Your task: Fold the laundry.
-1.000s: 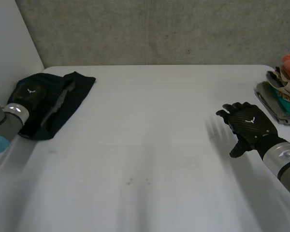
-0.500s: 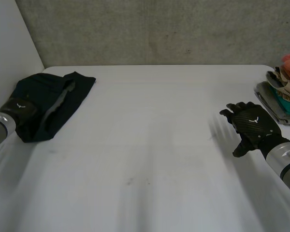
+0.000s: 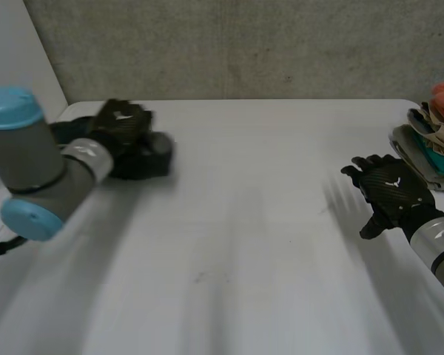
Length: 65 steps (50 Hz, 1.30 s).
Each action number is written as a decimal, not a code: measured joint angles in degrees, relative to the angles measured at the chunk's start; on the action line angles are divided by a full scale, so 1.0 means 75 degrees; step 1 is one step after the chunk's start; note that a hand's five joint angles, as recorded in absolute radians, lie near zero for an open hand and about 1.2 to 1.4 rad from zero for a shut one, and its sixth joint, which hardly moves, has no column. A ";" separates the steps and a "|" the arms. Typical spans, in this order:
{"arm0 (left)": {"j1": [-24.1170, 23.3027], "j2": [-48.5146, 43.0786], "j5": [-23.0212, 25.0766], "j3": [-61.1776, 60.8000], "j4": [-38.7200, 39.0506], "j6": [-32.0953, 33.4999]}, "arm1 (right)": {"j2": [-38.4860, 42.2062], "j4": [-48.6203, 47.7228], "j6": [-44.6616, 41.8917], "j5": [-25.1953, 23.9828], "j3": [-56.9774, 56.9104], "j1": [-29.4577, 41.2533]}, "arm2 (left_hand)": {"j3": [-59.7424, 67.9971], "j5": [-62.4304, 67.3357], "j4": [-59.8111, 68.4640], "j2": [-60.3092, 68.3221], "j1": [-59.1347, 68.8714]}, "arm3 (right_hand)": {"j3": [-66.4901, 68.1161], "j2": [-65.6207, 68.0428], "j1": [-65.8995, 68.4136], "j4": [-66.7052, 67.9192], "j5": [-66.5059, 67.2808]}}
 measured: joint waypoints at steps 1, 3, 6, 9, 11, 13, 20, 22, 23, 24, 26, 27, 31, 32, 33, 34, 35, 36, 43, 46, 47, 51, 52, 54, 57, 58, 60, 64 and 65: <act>-0.0479 0.0162 -0.0001 -0.0112 -0.0003 -0.0241 | -0.0018 -0.0007 0.0003 0.0055 -0.0007 -0.0019 | 0.0000 0.0000 0.0000 0.0000 0.0000 | 0.0000 0.0000 0.0000 0.0000 0.0001; -0.1271 0.0246 -0.0002 -0.0216 -0.0008 -0.0591 | -0.0037 -0.0015 0.0006 0.0168 -0.0026 -0.0057 | 0.0000 0.0000 0.0000 0.0000 0.0000 | 0.0000 0.0000 0.0000 0.0000 0.0000; -0.2267 0.0034 -0.0003 -0.0204 0.0006 -0.0948 | -0.0049 -0.0023 0.0012 0.0380 -0.0060 -0.0103 | 0.0021 -0.0001 0.0004 0.0004 0.0118 | 0.0000 0.0001 0.0000 0.0000 0.0001; -0.3084 -0.0415 0.0000 -0.0031 0.0078 -0.1157 | -0.0048 -0.0029 0.0022 0.0626 -0.0103 -0.0140 | -0.0504 -0.0331 -0.0544 -0.0660 -0.0217 | 0.0000 0.0000 0.0000 0.0000 0.0000; -0.3461 -0.0679 0.0003 0.0092 0.0147 -0.1228 | -0.0048 -0.0032 0.0031 0.0729 -0.0125 -0.0153 | -0.2169 -0.1949 -0.2219 -0.2216 -0.1972 | 0.0000 0.0000 0.0000 0.0000 0.0001; -0.4059 -0.1130 0.0009 0.0334 0.0343 -0.1308 | -0.0045 -0.0031 0.0067 0.0955 -0.0172 -0.0172 | -0.5836 -0.5667 -0.5959 -0.6060 -0.5836 | 0.0000 0.0000 0.0000 0.0000 0.0000; -0.4297 -0.0827 -0.0071 0.0301 0.0873 -0.1287 | -0.0051 0.0029 0.0167 0.1132 -0.0247 -0.0208 | -0.7331 -0.6973 -0.7429 -0.7401 -0.6406 | 0.0000 0.0000 0.0000 0.0000 0.0000; -0.4113 -0.0542 -0.0158 0.0130 0.0938 -0.1254 | -0.0063 0.0053 0.0174 0.1127 -0.0260 -0.0204 | -0.7331 -0.6972 -0.7429 -0.7401 -0.6406 | 0.0000 0.0000 0.0000 0.0000 0.0000; -0.4060 -0.0473 -0.0181 0.0085 0.0947 -0.1246 | -0.0091 0.0094 0.0182 0.1121 -0.0286 -0.0198 | -0.7331 -0.6972 -0.7429 -0.7401 -0.6406 | 0.0000 0.0000 0.0000 0.0000 0.0002; -0.3769 -0.0158 -0.0302 -0.0142 0.0974 -0.1210 | -0.0170 0.0242 0.0186 0.1103 -0.0344 -0.0178 | -0.7331 -0.6973 -0.7429 -0.7401 -0.6406 | 0.0000 0.0000 0.0000 0.0000 0.0000; -0.3539 0.0055 -0.0392 -0.0307 0.0975 -0.1188 | -0.0228 0.0359 0.0183 0.1098 -0.0387 -0.0165 | -0.7331 -0.6973 -0.7429 -0.7401 -0.6406 | 0.0000 0.0000 0.0000 0.0000 0.0000; -0.3204 0.0326 -0.0508 -0.0540 0.0963 -0.1163 | -0.0366 0.0686 0.0176 0.1082 -0.0496 -0.0125 | -0.7331 -0.6973 -0.7429 -0.7401 -0.6406 | 0.0000 0.0000 0.0000 0.0000 0.0000; -0.2204 0.0916 -0.0707 -0.1202 0.0907 -0.1102 | -0.0715 0.2103 0.0179 0.1020 -0.0981 0.0139 | -0.7331 -0.6973 -0.7429 -0.7401 -0.6406 | 0.0000 0.0000 0.0000 0.0000 0.0000; -0.1936 0.1017 -0.0728 -0.1355 0.0895 -0.1072 | -0.0789 0.2546 0.0190 0.0991 -0.1143 0.0248 | -0.7331 -0.6973 -0.7429 -0.7401 -0.6406 | 0.0000 0.0000 0.0000 0.0000 -0.0001; -0.1742 0.1076 -0.0740 -0.1458 0.0888 -0.1042 | -0.0843 0.2910 0.0204 0.0964 -0.1288 0.0348 | -0.7331 -0.6974 -0.7429 -0.7401 -0.6406 | 0.0000 0.0000 0.0000 0.0000 -0.0001; -0.1505 0.1132 -0.0748 -0.1572 0.0880 -0.0994 | -0.0891 0.3302 0.0228 0.0936 -0.1451 0.0470 | -0.7331 -0.6974 -0.7429 -0.7401 -0.6406 | 0.0000 0.0000 0.0000 0.0000 0.0000; -0.1345 0.1160 -0.0749 -0.1640 0.0877 -0.0954 | -0.0912 0.3528 0.0248 0.0919 -0.1554 0.0552 | -0.7331 -0.6973 -0.7429 -0.7401 -0.6406 | 0.0000 0.0000 0.0000 0.0000 0.0002; -0.1121 0.1181 -0.0747 -0.1724 0.0871 -0.0883 | -0.0939 0.3880 0.0294 0.0893 -0.1737 0.0705 | -0.7331 -0.6973 -0.7429 -0.7401 -0.6406 | 0.0000 0.0000 0.0000 0.0000 0.0001; 0.0096 0.0764 -0.0685 -0.1835 0.0869 -0.0222 | -0.0564 0.5087 0.0875 0.0878 -0.3007 0.1836 | -0.7322 -0.6944 -0.7411 -0.7387 -0.6383 | 0.0000 0.0000 0.0000 0.0000 0.0002; 0.0599 0.0158 -0.0472 -0.1619 0.0880 0.0152 | 0.0220 0.5152 0.1364 0.1016 -0.3934 0.2423 | -0.7314 -0.6944 -0.7411 -0.7387 -0.6381 | 0.0000 0.0000 0.0000 0.0000 0.0000; 0.0660 0.0063 -0.0423 -0.1578 0.0881 0.0199 | 0.0298 0.5151 0.1407 0.1033 -0.4021 0.2468 | -0.7314 -0.6944 -0.7411 -0.7387 -0.6381 | 0.0000 0.0000 0.0000 0.0000 0.0001; 0.1024 -0.0706 0.0154 -0.1150 0.0886 0.0450 | 0.1407 0.5066 0.1920 0.1305 -0.5178 0.2986 | -0.7314 -0.6944 -0.7411 -0.7387 -0.6381 | 0.0000 0.0000 0.0000 0.0000 -0.0001; 0.1057 -0.0803 0.0250 -0.1084 0.0886 0.0469 | 0.1676 0.5031 0.2026 0.1373 -0.5448 0.3090 | -0.7314 -0.6944 -0.7411 -0.7386 -0.6381 | 0.0000 0.0000 0.0000 0.0000 0.0000; 0.1120 -0.1041 0.0502 -0.0910 0.0885 0.0502 | 0.2099 0.4966 0.2186 0.1483 -0.5872 0.3240 | -0.7314 -0.6946 -0.7411 -0.7386 -0.6381 | 0.0000 0.0000 0.0000 0.0000 0.0000; 0.1131 -0.1460 0.0806 -0.0552 0.0907 0.0513 | 0.2965 0.4545 0.2434 0.1627 -0.6690 0.3396 | -0.7192 -0.6749 -0.7240 -0.7216 -0.6156 | 0.0000 0.0000 0.0000 0.0000 0.0001; 0.1129 -0.1500 0.0826 -0.0517 0.0908 0.0513 | 0.3081 0.4479 0.2462 0.1638 -0.6800 0.3409 | -0.7192 -0.6749 -0.7240 -0.7216 -0.6156 | 0.0000 0.0000 0.0000 0.0000 0.0000; 0.1095 -0.1890 0.0953 -0.0146 0.0929 0.0515 | 0.3869 0.4027 0.2621 0.1714 -0.7516 0.3469 | -0.6862 -0.6411 -0.6915 -0.6872 -0.5780 | 0.0000 0.0000 0.0000 0.0000 0.0000; 0.1030 -0.2295 0.0999 0.0285 0.0941 0.0516 | 0.4876 0.3611 0.2744 0.1774 -0.8471 0.3501 | -0.5641 -0.5185 -0.5671 -0.5654 -0.4371 | 0.0000 0.0000 0.0000 0.0000 0.0001; 0.1018 -0.2361 0.0998 0.0364 0.0942 0.0516 | 0.5082 0.3555 0.2759 0.1785 -0.8675 0.3501 | -0.4960 -0.4528 -0.4989 -0.4884 -0.3620 | 0.0000 0.0000 0.0000 0.0000 0.0000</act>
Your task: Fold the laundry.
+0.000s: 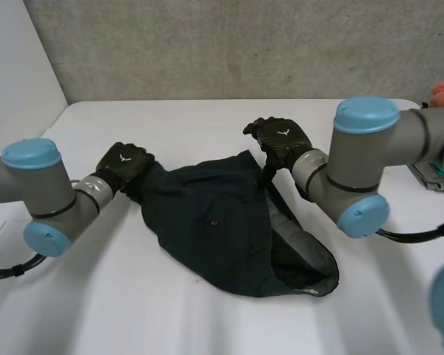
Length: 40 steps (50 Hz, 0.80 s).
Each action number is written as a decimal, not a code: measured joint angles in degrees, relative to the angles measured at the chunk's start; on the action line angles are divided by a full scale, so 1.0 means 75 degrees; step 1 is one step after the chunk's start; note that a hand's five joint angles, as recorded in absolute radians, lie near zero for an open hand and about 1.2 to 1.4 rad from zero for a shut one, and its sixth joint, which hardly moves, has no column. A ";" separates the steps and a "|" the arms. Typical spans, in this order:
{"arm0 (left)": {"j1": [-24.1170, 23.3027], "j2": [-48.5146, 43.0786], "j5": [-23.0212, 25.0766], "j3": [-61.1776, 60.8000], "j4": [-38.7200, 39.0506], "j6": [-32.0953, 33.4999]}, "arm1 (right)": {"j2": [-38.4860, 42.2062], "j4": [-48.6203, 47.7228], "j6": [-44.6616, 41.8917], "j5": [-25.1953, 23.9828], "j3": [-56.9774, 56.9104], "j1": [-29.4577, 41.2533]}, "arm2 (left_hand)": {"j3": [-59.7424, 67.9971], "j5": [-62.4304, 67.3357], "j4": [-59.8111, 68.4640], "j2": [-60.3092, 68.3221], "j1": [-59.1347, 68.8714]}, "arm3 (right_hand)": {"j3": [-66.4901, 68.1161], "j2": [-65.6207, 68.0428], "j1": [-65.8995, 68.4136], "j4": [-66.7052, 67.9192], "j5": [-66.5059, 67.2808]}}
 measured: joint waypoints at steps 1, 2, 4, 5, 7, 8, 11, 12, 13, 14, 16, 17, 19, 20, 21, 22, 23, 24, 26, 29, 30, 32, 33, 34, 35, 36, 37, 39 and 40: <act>-0.0016 -0.0089 -0.0004 0.0117 0.0004 -0.0001 | 0.0313 -0.0063 0.0019 0.0016 -0.0317 -0.0002 | 0.0902 0.0841 0.0903 0.0864 0.0918 | 0.0000 0.0000 0.0000 0.0000 0.0001; -0.0028 -0.0136 -0.0008 0.0180 0.0005 -0.0002 | 0.0441 -0.0077 0.0025 0.0021 -0.0450 -0.0004 | 0.1216 0.1096 0.1211 0.1124 0.1146 | 0.0000 0.0000 0.0000 0.0000 0.0000; -0.0060 -0.0174 -0.0024 0.0268 -0.0002 -0.0003 | 0.1007 -0.0050 0.0040 0.0046 -0.1074 -0.0008 | 0.3240 0.3009 0.3261 0.3157 0.2990 | 0.0000 0.0000 0.0000 0.0000 0.0000; -0.0089 -0.0153 -0.0039 0.0285 -0.0010 -0.0003 | 0.1250 0.0020 0.0042 0.0053 -0.1363 -0.0011 | 0.4317 0.4059 0.4365 0.4260 0.3986 | 0.0002 0.0001 0.0000 0.0000 0.0000; -0.0144 -0.0091 -0.0069 0.0276 -0.0023 -0.0004 | 0.1582 0.0171 0.0045 0.0054 -0.1771 -0.0016 | 0.4577 0.4308 0.4644 0.4536 0.4067 | 0.0001 0.0000 0.0001 0.0000 0.0001; -0.0175 -0.0051 -0.0088 0.0262 -0.0031 -0.0005 | 0.1720 0.0250 0.0045 0.0053 -0.1946 -0.0018 | 0.4577 0.4308 0.4644 0.4536 0.4067 | 0.0001 0.0000 0.0000 0.0000 0.0000; -0.0320 0.0196 -0.0182 0.0118 -0.0057 -0.0002 | 0.2111 0.0577 0.0067 0.0009 -0.2470 -0.0029 | 0.4854 0.4469 0.4958 0.4859 0.4067 | 0.0074 0.0031 0.0027 0.0023 0.0023; -0.0360 0.0289 -0.0214 0.0051 -0.0060 0.0001 | 0.2143 0.0611 0.0072 -0.0001 -0.2510 -0.0031 | 0.4855 0.4469 0.4959 0.4863 0.4067 | 0.0074 0.0031 0.0027 0.0023 0.0023; -0.0429 0.0474 -0.0267 -0.0092 -0.0071 0.0005 | 0.2313 0.0837 0.0119 -0.0093 -0.2745 -0.0047 | 0.4859 0.4469 0.4959 0.4865 0.4067 | 0.0157 0.0031 0.0027 0.0023 0.0029; -0.0467 0.0588 -0.0294 -0.0175 -0.0073 0.0007 | 0.2364 0.0918 0.0142 -0.0136 -0.2816 -0.0055 | 0.4859 0.4469 0.4959 0.4865 0.4067 | 0.0296 0.0097 0.0027 0.0024 0.0106; -0.0521 0.0761 -0.0334 -0.0303 -0.0078 0.0011 | 0.2418 0.1014 0.0172 -0.0196 -0.2893 -0.0065 | 0.4876 0.4469 0.4965 0.4873 0.4067 | 0.0318 0.0136 0.0027 0.0024 0.0147; -0.0568 0.0940 -0.0369 -0.0441 -0.0085 0.0013 | 0.2451 0.1079 0.0202 -0.0249 -0.2943 -0.0071 | 0.4893 0.4469 0.4984 0.4879 0.4067 | 0.0371 0.0219 0.0027 0.0024 0.0226; -0.0597 0.1061 -0.0380 -0.0527 -0.0086 0.0013 | 0.2495 0.1185 0.0287 -0.0370 -0.3002 -0.0081 | 0.4898 0.4469 0.4995 0.4883 0.4067 | 0.0745 0.0623 0.0364 0.0341 0.0525; -0.0698 0.1462 -0.0400 -0.0793 -0.0083 0.0014 | 0.2559 0.1315 0.0460 -0.0571 -0.3060 -0.0093 | 0.4902 0.4469 0.4995 0.4887 0.4067 | 0.2211 0.2237 0.1812 0.1962 0.1920; -0.0743 0.1619 -0.0404 -0.0899 -0.0083 0.0015 | 0.2582 0.1355 0.0528 -0.0639 -0.3080 -0.0097 | 0.4902 0.4469 0.4995 0.4887 0.4067 | 0.3057 0.3024 0.2482 0.2736 0.2617; -0.0814 0.1851 -0.0401 -0.1040 -0.0080 0.0015 | 0.2608 0.1393 0.0600 -0.0703 -0.3100 -0.0100 | 0.4902 0.4469 0.4995 0.4887 0.4067 | 0.3175 0.3258 0.2681 0.2965 0.2826; -0.0814 0.1851 -0.0401 -0.1040 -0.0080 0.0015 | 0.2608 0.1393 0.0600 -0.0703 -0.3100 -0.0100 | 0.4902 0.4469 0.4995 0.4887 0.4067 | 0.3175 0.3258 0.2681 0.2965 0.2826; -0.0899 0.2115 -0.0399 -0.1192 -0.0075 0.0015 | 0.2671 0.1446 0.0729 -0.0785 -0.3149 -0.0104 | 0.4910 0.4469 0.4998 0.4887 0.4067 | 0.5258 0.5251 0.4274 0.5091 0.4777; -0.0986 0.2401 -0.0393 -0.1320 -0.0058 0.0016 | 0.2737 0.1473 0.0808 -0.0805 -0.3185 -0.0104 | 0.4923 0.4469 0.5004 0.4888 0.4067 | 0.6677 0.6751 0.5399 0.6590 0.6237; -0.1043 0.2592 -0.0381 -0.1362 -0.0031 0.0019 | 0.2795 0.1482 0.0862 -0.0782 -0.3229 -0.0110 | 0.4923 0.4469 0.5023 0.4888 0.4067 | 0.7183 0.7326 0.5827 0.7171 0.6762; -0.1054 0.2634 -0.0375 -0.1353 -0.0016 0.0020 | 0.2801 0.1481 0.0868 -0.0772 -0.3237 -0.0110 | 0.4923 0.4469 0.5023 0.4888 0.4067 | 0.7226 0.7347 0.5890 0.7237 0.6822; -0.1066 0.2710 -0.0358 -0.1242 0.0074 0.0024 | 0.2791 0.1451 0.0881 -0.0682 -0.3281 -0.0117 | 0.4924 0.4470 0.5024 0.4888 0.4067 | 0.7239 0.7348 0.5923 0.7263 0.6845; -0.1067 0.2714 -0.0352 -0.1132 0.0156 0.0029 | 0.2747 0.1412 0.0883 -0.0604 -0.3312 -0.0123 | 0.4924 0.4469 0.5025 0.4888 0.4067 | 0.7239 0.7347 0.5980 0.7265 0.6845; -0.1067 0.2704 -0.0348 -0.0988 0.0265 0.0037 | 0.2678 0.1354 0.0885 -0.0501 -0.3355 -0.0133 | 0.4924 0.4469 0.5026 0.4888 0.4067 | 0.7239 0.7347 0.5982 0.7265 0.6845; -0.1067 0.2697 -0.0347 -0.0926 0.0312 0.0041 | 0.2643 0.1327 0.0885 -0.0454 -0.3372 -0.0138 | 0.4924 0.4470 0.5026 0.4888 0.4067 | 0.7239 0.7347 0.5982 0.7265 0.6845; -0.1067 0.2661 -0.0349 -0.0742 0.0458 0.0057 | 0.2535 0.1201 0.0886 -0.0323 -0.3394 -0.0153 | 0.4924 0.4470 0.5026 0.4889 0.4067 | 0.7239 0.7347 0.5982 0.7265 0.6845; -0.1065 0.2639 -0.0353 -0.0617 0.0559 0.0068 | 0.2445 0.1091 0.0887 -0.0226 -0.3408 -0.0166 | 0.4929 0.4469 0.5028 0.4890 0.4067 | 0.7239 0.7347 0.5982 0.7265 0.6845; -0.1063 0.2537 -0.0377 -0.0121 0.0956 0.0110 | 0.2015 0.0561 0.0888 0.0134 -0.3414 -0.0224 | 0.4940 0.4469 0.5028 0.4899 0.4067 | 0.7239 0.7347 0.5983 0.7265 0.6845; -0.1063 0.2512 -0.0386 -0.0012 0.1038 0.0117 | 0.1924 0.0447 0.0888 0.0197 -0.3406 -0.0234 | 0.4940 0.4469 0.5029 0.4900 0.4067 | 0.7239 0.7347 0.5983 0.7265 0.6845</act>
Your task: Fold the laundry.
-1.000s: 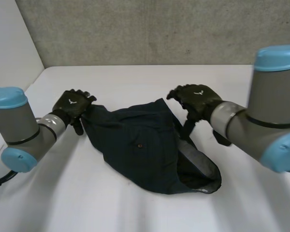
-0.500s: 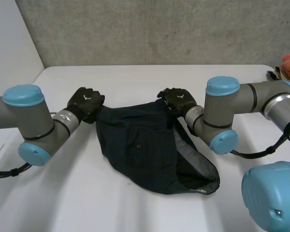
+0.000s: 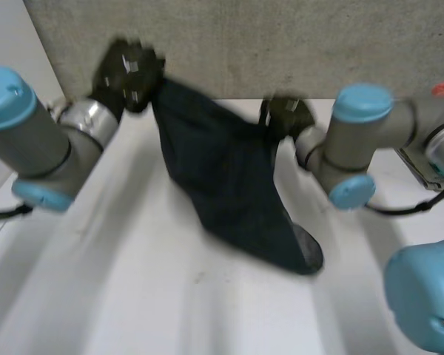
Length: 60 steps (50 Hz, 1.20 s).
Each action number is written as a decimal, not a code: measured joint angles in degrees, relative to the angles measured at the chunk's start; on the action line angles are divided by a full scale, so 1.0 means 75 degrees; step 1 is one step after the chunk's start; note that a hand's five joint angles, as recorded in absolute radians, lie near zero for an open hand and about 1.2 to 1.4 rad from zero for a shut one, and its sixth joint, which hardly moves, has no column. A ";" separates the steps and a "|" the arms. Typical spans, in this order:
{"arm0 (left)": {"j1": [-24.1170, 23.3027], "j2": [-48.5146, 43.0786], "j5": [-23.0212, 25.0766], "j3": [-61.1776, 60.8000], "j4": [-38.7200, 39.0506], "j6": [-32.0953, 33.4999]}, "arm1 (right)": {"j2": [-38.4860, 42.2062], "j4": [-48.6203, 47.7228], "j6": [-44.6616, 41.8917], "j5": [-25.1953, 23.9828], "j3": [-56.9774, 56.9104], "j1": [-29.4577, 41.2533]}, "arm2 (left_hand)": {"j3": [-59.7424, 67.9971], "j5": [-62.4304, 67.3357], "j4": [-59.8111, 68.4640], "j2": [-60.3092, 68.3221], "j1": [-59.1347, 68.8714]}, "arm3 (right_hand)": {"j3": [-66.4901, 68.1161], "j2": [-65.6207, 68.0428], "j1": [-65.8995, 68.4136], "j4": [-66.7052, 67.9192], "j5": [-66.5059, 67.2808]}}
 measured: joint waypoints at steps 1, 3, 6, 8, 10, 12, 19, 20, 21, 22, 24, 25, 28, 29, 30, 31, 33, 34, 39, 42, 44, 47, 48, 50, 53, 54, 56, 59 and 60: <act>-0.0006 -0.0139 -0.0069 0.0684 0.0482 0.0033 | -0.0574 -0.0699 0.0001 0.0343 0.0093 -0.0059 | 0.0000 0.0001 0.0000 0.0001 0.0000 | 0.0051 0.0001 0.0000 0.0001 -0.0001; -0.0011 -0.0251 -0.0161 0.1238 0.0809 0.0049 | -0.1034 -0.1247 -0.0001 0.0514 0.0202 -0.0100 | 0.0001 0.0000 0.0000 0.0001 0.0000 | 0.0078 0.0000 0.0000 0.0001 0.0000; -0.0035 -0.0399 -0.0411 0.2277 0.1284 0.0045 | -0.1975 -0.2221 -0.0006 0.0675 0.0422 -0.0173 | 0.0001 -0.0001 0.0000 0.0002 0.0000 | 0.0125 0.0001 0.0000 0.0001 0.0000; -0.0064 -0.0455 -0.0580 0.2824 0.1460 0.0027 | -0.2397 -0.2580 -0.0008 0.0683 0.0515 -0.0199 | 0.0001 0.0000 0.0000 0.0002 0.0000 | 0.0134 0.0000 0.0000 0.0001 0.0000; -0.0133 -0.0488 -0.0807 0.3382 0.1598 -0.0015 | -0.3002 -0.2982 -0.0011 0.0611 0.0678 -0.0221 | 0.0001 0.0000 0.0001 0.0002 -0.0003 | 0.0172 0.0001 0.0000 0.0002 0.0000; -0.0212 -0.0462 -0.0942 0.3477 0.1623 -0.0049 | -0.3478 -0.3165 -0.0012 0.0454 0.0964 -0.0224 | 0.0001 0.0023 0.0001 0.0004 0.0032 | 0.0172 0.0000 0.0000 0.0002 0.0001; -0.0439 0.0024 -0.1179 0.1933 0.1553 -0.0088 | -0.4277 -0.3247 -0.0093 0.0009 0.2444 -0.0243 | 0.0003 0.0172 0.0001 0.0012 0.0032 | 0.0172 0.0001 0.0000 0.0002 0.0169; -0.0473 0.0184 -0.1211 0.1442 0.1540 -0.0090 | -0.4400 -0.3248 -0.0151 -0.0068 0.2907 -0.0246 | 0.0003 0.0172 0.0001 0.0012 0.0032 | 0.0172 0.0001 0.0000 0.0002 0.0194; -0.0498 0.0327 -0.1235 0.1035 0.1534 -0.0091 | -0.4482 -0.3248 -0.0213 -0.0123 0.3294 -0.0248 | 0.0003 0.0172 0.0001 0.0012 0.0032 | 0.0172 0.0000 0.0000 0.0002 0.0198; -0.0498 0.0327 -0.1235 0.1035 0.1534 -0.0091 | -0.4482 -0.3248 -0.0213 -0.0123 0.3294 -0.0248 | 0.0003 0.0172 0.0001 0.0012 0.0032 | 0.0172 0.0000 0.0000 0.0002 0.0198; -0.0543 0.0605 -0.1258 -0.0008 0.1536 -0.0085 | -0.4585 -0.3248 -0.0358 -0.0215 0.3987 -0.0247 | 0.0003 0.0172 0.0001 0.0012 0.0032 | 0.0172 0.0000 0.0000 0.0002 0.0204; -0.0567 0.0702 -0.1256 -0.0561 0.1535 -0.0078 | -0.4627 -0.3246 -0.0507 -0.0271 0.4500 -0.0242 | 0.0020 0.0171 0.0001 0.0016 0.0032 | 0.0172 0.0001 0.0000 0.0002 0.0204; -0.0678 0.0757 -0.1259 -0.1929 0.1545 -0.0049 | -0.4573 -0.3221 -0.1294 -0.0362 0.6158 -0.0216 | -0.0435 0.0018 -0.0463 -0.0483 -0.0098 | 0.0172 0.0001 0.0000 0.0002 0.0204; -0.0717 0.0717 -0.1259 -0.2236 0.1540 -0.0041 | -0.4537 -0.3211 -0.1471 -0.0361 0.6425 -0.0210 | -0.1137 -0.0621 -0.1246 -0.1214 -0.0671 | 0.0172 0.0001 0.0000 0.0002 0.0204; -0.0770 0.0649 -0.1264 -0.2559 0.1533 -0.0032 | -0.4479 -0.3203 -0.1752 -0.0354 0.6787 -0.0206 | -0.1271 -0.0754 -0.1384 -0.1382 -0.0814 | 0.0172 0.0000 0.0000 0.0002 0.0204; -0.0812 0.0586 -0.1268 -0.2766 0.1515 -0.0026 | -0.4432 -0.3192 -0.1948 -0.0345 0.7008 -0.0209 | -0.1571 -0.1059 -0.1694 -0.1660 -0.1139 | 0.0172 0.0000 0.0000 0.0002 0.0204; -0.0921 0.0414 -0.1275 -0.3167 0.1438 -0.0014 | -0.4324 -0.3166 -0.2373 -0.0320 0.7438 -0.0216 | -0.1907 -0.1414 -0.2036 -0.2039 -0.1458 | 0.0172 0.0000 0.0000 0.0002 0.0204; -0.1001 0.0298 -0.1286 -0.3380 0.1366 -0.0004 | -0.4254 -0.3154 -0.2693 -0.0298 0.7710 -0.0226 | -0.2379 -0.1913 -0.2521 -0.2488 -0.1872 | 0.0172 0.0000 0.0000 0.0003 0.0204; -0.1209 0.0379 -0.1364 -0.3781 0.0502 0.0067 | -0.4169 -0.3074 -0.3338 -0.0260 0.8375 -0.0349 | -0.5143 -0.4768 -0.5309 -0.5308 -0.4830 | 0.0172 0.0001 0.0000 0.0003 0.0204; -0.1219 0.0892 -0.1432 -0.3831 -0.0291 0.0064 | -0.4301 -0.3018 -0.3433 -0.0284 0.8684 -0.0460 | -0.6062 -0.5692 -0.6250 -0.6166 -0.5528 | 0.0172 0.0001 0.0000 0.0003 0.0204; -0.1181 0.1253 -0.1474 -0.3837 -0.0745 0.0044 | -0.4486 -0.2979 -0.3439 -0.0308 0.8890 -0.0542 | -0.6340 -0.5960 -0.6504 -0.6437 -0.5675 | 0.0172 0.0000 0.0000 0.0003 0.0204; -0.1034 0.1775 -0.1526 -0.3849 -0.1284 0.0007 | -0.4851 -0.2914 -0.3438 -0.0367 0.9242 -0.0698 | -0.6621 -0.6248 -0.6767 -0.6696 -0.5971 | 0.0172 0.0001 0.0000 0.0003 0.0204; -0.0969 0.1946 -0.1538 -0.3856 -0.1437 -0.0008 | -0.4985 -0.2888 -0.3438 -0.0392 0.9369 -0.0757 | -0.6737 -0.6355 -0.6864 -0.6832 -0.6108 | 0.0172 0.0000 0.0000 0.0004 0.0204; -0.0836 0.2240 -0.1547 -0.3875 -0.1686 -0.0036 | -0.5233 -0.2838 -0.3436 -0.0444 0.9605 -0.0865 | -0.6759 -0.6380 -0.6877 -0.6854 -0.6115 | 0.0172 0.0001 0.0000 0.0003 0.0204; -0.0656 0.2521 -0.1538 -0.3917 -0.1889 -0.0158 | -0.5520 -0.2747 -0.3436 -0.0515 0.9882 -0.1013 | -0.6757 -0.6381 -0.6876 -0.6854 -0.6115 | 0.0172 0.0001 0.0000 0.0003 0.0204; -0.0593 0.2595 -0.1531 -0.3943 -0.1944 -0.0239 | -0.5629 -0.2690 -0.3436 -0.0545 0.9993 -0.1079 | -0.6757 -0.6381 -0.6876 -0.6854 -0.6115 | 0.0172 0.0000 0.0000 0.0003 0.0204; -0.0447 0.2741 -0.1512 -0.4016 -0.2068 -0.0501 | -0.5871 -0.2539 -0.3437 -0.0609 1.0244 -0.1253 | -0.6747 -0.6351 -0.6864 -0.6836 -0.6111 | 0.0172 0.0000 0.0000 0.0003 0.0204; -0.0329 0.2817 -0.1486 -0.4127 -0.2222 -0.0922 | -0.6094 -0.2362 -0.3422 -0.0665 1.0485 -0.1449 | -0.6508 -0.6050 -0.6629 -0.6582 -0.5893 | 0.0172 0.0001 0.0000 0.0003 0.0204; -0.0308 0.2823 -0.1478 -0.4163 -0.2268 -0.1055 | -0.6148 -0.2314 -0.3414 -0.0680 1.0546 -0.1503 | -0.6508 -0.6050 -0.6629 -0.6582 -0.5893 | 0.0172 0.0001 0.0000 0.0003 0.0204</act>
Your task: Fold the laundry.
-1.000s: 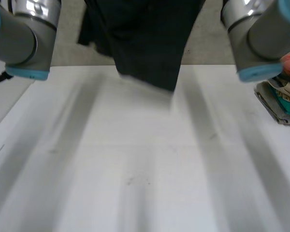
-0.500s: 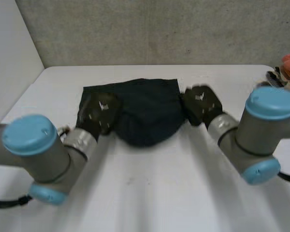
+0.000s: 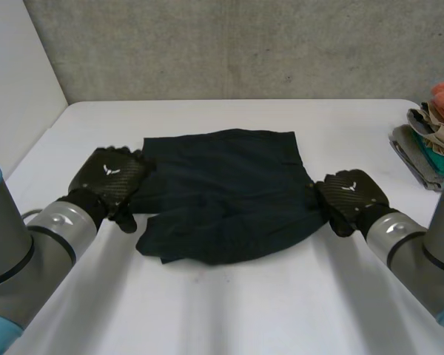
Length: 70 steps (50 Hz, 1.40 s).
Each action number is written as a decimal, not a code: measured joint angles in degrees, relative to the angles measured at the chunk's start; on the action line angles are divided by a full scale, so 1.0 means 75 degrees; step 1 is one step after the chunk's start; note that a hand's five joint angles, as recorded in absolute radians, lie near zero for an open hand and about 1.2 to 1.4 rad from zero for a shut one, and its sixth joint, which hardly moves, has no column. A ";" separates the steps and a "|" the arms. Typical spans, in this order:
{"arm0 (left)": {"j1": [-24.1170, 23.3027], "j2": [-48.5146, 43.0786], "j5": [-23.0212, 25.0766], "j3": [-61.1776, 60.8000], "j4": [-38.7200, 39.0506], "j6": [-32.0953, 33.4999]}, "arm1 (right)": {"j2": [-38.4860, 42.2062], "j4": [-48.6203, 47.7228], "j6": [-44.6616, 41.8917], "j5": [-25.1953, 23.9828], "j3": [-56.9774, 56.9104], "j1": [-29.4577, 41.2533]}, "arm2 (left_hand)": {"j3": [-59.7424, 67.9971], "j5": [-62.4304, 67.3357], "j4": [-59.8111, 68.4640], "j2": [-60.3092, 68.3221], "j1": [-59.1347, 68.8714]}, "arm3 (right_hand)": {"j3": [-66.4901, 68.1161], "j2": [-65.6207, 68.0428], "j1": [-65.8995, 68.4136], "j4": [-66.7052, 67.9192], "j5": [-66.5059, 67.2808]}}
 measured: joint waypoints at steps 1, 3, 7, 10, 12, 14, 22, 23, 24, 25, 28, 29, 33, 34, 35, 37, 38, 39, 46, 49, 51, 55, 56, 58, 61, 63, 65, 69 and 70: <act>0.0000 0.0000 0.0000 0.0000 0.0000 0.0000 | 0.0000 0.0000 0.0000 0.0000 0.0000 0.0000 | 0.0000 0.0000 0.0000 0.0000 0.0000 | 0.0000 0.0000 0.0000 0.0000 0.0000; 0.0039 -0.0020 0.0033 -0.0181 -0.0170 -0.0534 | -0.0161 0.0159 0.0032 -0.0039 0.0229 -0.0200 | 0.0159 0.0199 0.0164 0.0156 0.0092 | 0.0000 -0.0001 0.0000 0.0000 0.0000; 0.0009 -0.0084 0.0058 -0.0431 -0.0267 -0.0899 | -0.0207 0.0217 0.0056 -0.0046 0.0389 -0.0321 | 0.0422 0.0455 0.0425 0.0420 0.0356 | 0.0000 0.0000 0.0000 0.0000 0.0000; -0.0033 -0.0129 0.0070 -0.0642 -0.0288 -0.1027 | -0.0201 0.0203 0.0068 -0.0044 0.0481 -0.0359 | 0.0894 0.0932 0.0908 0.0879 0.0876 | 0.0000 0.0000 0.0000 0.0000 0.0000; -0.0082 -0.0162 0.0075 -0.0822 -0.0282 -0.1066 | -0.0187 0.0170 0.0074 -0.0038 0.0555 -0.0363 | 0.0909 0.0966 0.0945 0.0900 0.0876 | 0.0000 -0.0001 0.0000 0.0000 0.0000; -0.0147 -0.0185 0.0077 -0.0921 -0.0268 -0.1067 | -0.0177 0.0151 0.0075 -0.0034 0.0585 -0.0358 | 0.0908 0.0966 0.0945 0.0900 0.0876 | 0.0000 -0.0001 0.0000 0.0000 0.0000; -0.0425 -0.0484 0.0067 -0.1048 0.0004 -0.1035 | -0.0121 0.0111 0.0079 -0.0032 0.0651 -0.0335 | 0.0908 0.0965 0.0945 0.0900 0.0876 | 0.0000 0.0000 0.0000 0.0000 0.0000; -0.0429 -0.0504 0.0067 -0.1045 0.0026 -0.1034 | -0.0119 0.0110 0.0080 -0.0033 0.0653 -0.0335 | 0.0908 0.0965 0.0945 0.0900 0.0876 | 0.0000 0.0000 0.0000 0.0000 0.0000; -0.0445 -0.0616 0.0066 -0.1024 0.0147 -0.1030 | -0.0113 0.0108 0.0081 -0.0041 0.0663 -0.0335 | 0.0909 0.0966 0.0945 0.0900 0.0876 | 0.0000 -0.0001 0.0000 0.0000 0.0000; -0.0457 -0.0765 0.0065 -0.0996 0.0301 -0.1025 | -0.0107 0.0108 0.0082 -0.0055 0.0679 -0.0335 | 0.0967 0.1015 0.0988 0.0964 0.0908 | 0.0000 -0.0001 0.0000 0.0000 0.0000; -0.0471 -0.1059 0.0062 -0.0931 0.0567 -0.1012 | -0.0102 0.0106 0.0087 -0.0076 0.0699 -0.0334 | 0.1221 0.1260 0.1249 0.1237 0.1199 | 0.0000 -0.0001 0.0000 0.0000 0.0000; -0.0471 -0.1059 0.0062 -0.0931 0.0567 -0.1012 | -0.0102 0.0106 0.0087 -0.0076 0.0699 -0.0334 | 0.1221 0.1260 0.1249 0.1237 0.1199 | 0.0000 -0.0001 0.0000 0.0000 0.0000; -0.0493 -0.1665 0.0057 -0.0765 0.0883 -0.0981 | -0.0103 0.0116 0.0091 -0.0108 0.0714 -0.0336 | 0.3999 0.4000 0.4036 0.4023 0.4295 | 0.0027 -0.0001 0.0000 0.0001 0.0000; -0.0496 -0.1774 0.0054 -0.0729 0.0929 -0.0974 | -0.0104 0.0120 0.0090 -0.0110 0.0713 -0.0337 | 0.3999 0.4000 0.4036 0.4023 0.4295 | 0.0027 -0.0001 0.0000 0.0000 0.0000; -0.0498 -0.1884 0.0050 -0.0688 0.0978 -0.0968 | -0.0112 0.0145 0.0079 -0.0108 0.0695 -0.0340 | 0.5618 0.5628 0.5684 0.5733 0.5753 | 0.0027 -0.0001 0.0000 0.0000 0.0000; -0.0494 -0.1952 0.0043 -0.0651 0.1020 -0.0962 | -0.0127 0.0190 0.0053 -0.0100 0.0664 -0.0344 | 0.6333 0.6264 0.6417 0.6379 0.6108 | 0.0027 0.0000 0.0000 0.0000 0.0000; -0.0491 -0.1959 0.0041 -0.0636 0.1035 -0.0960 | -0.0138 0.0228 0.0033 -0.0094 0.0644 -0.0347 | 0.6383 0.6266 0.6468 0.6446 0.6108 | 0.0027 -0.0007 -0.0004 0.0000 0.0000; -0.0491 -0.1959 0.0041 -0.0636 0.1035 -0.0960 | -0.0138 0.0228 0.0033 -0.0094 0.0644 -0.0347 | 0.6383 0.6266 0.6468 0.6446 0.6108 | 0.0027 -0.0007 -0.0004 0.0000 0.0000; -0.0449 -0.1674 0.0026 -0.0540 0.1033 -0.0961 | -0.0417 0.0821 -0.0155 -0.0127 0.0490 -0.0357 | 0.6502 0.6266 0.6591 0.6553 0.6108 | -0.4184 -0.4235 -0.3405 -0.4215 -0.3956; -0.0445 -0.1589 0.0019 -0.0335 0.0940 -0.0956 | -0.0602 0.1112 -0.0217 -0.0209 0.0468 -0.0332 | 0.6502 0.6266 0.6591 0.6554 0.6108 | -0.6112 -0.6073 -0.4934 -0.6131 -0.5951; -0.0444 -0.1583 0.0018 -0.0282 0.0913 -0.0955 | -0.0624 0.1144 -0.0223 -0.0220 0.0466 -0.0324 | 0.6502 0.6266 0.6591 0.6554 0.6108 | -0.6209 -0.6132 -0.5026 -0.6267 -0.6072; -0.0411 -0.1663 0.0005 0.0530 0.0457 -0.0953 | -0.0745 0.1326 -0.0213 -0.0279 0.0477 -0.0217 | 0.6503 0.6266 0.6593 0.6555 0.6108 | -0.6305 -0.6139 -0.5069 -0.6378 -0.6160; -0.0407 -0.1698 0.0001 0.0652 0.0384 -0.0956 | -0.0749 0.1331 -0.0202 -0.0281 0.0479 -0.0205 | 0.6504 0.6266 0.6593 0.6560 0.6108 | -0.6305 -0.6139 -0.5069 -0.6378 -0.6160; -0.0398 -0.1785 -0.0008 0.0927 0.0213 -0.0963 | -0.0752 0.1336 -0.0142 -0.0281 0.0481 -0.0156 | 0.6504 0.6266 0.6593 0.6562 0.6108 | -0.6305 -0.6139 -0.5069 -0.6378 -0.6160; -0.0379 -0.2084 -0.0033 0.1660 -0.0273 -0.0989 | -0.0721 0.1316 0.0073 -0.0261 0.0463 -0.0036 | 0.6505 0.6266 0.6593 0.6562 0.6108 | -0.6305 -0.6139 -0.5069 -0.6378 -0.6160; -0.0371 -0.2291 -0.0051 0.2097 -0.0587 -0.1005 | -0.0662 0.1284 0.0277 -0.0236 0.0424 0.0071 | 0.6505 0.6266 0.6594 0.6562 0.6108 | -0.6305 -0.6139 -0.5069 -0.6378 -0.6162; -0.0370 -0.2326 -0.0055 0.2173 -0.0641 -0.1007 | -0.0650 0.1279 0.0300 -0.0234 0.0416 0.0085 | 0.6505 0.6266 0.6594 0.6563 0.6108 | -0.6305 -0.6139 -0.5069 -0.6378 -0.6162; -0.0343 -0.2550 -0.0084 0.2697 -0.0984 -0.1019 | -0.0203 0.1104 0.0577 -0.0194 0.0204 0.0291 | 0.6504 0.6266 0.6594 0.6563 0.6108 | -0.6305 -0.6139 -0.5069 -0.6378 -0.6160; -0.0335 -0.2566 -0.0089 0.2765 -0.1017 -0.1020 | -0.0062 0.1044 0.0597 -0.0182 0.0141 0.0317 | 0.6504 0.6266 0.6594 0.6563 0.6108 | -0.6283 -0.6121 -0.5032 -0.6350 -0.6136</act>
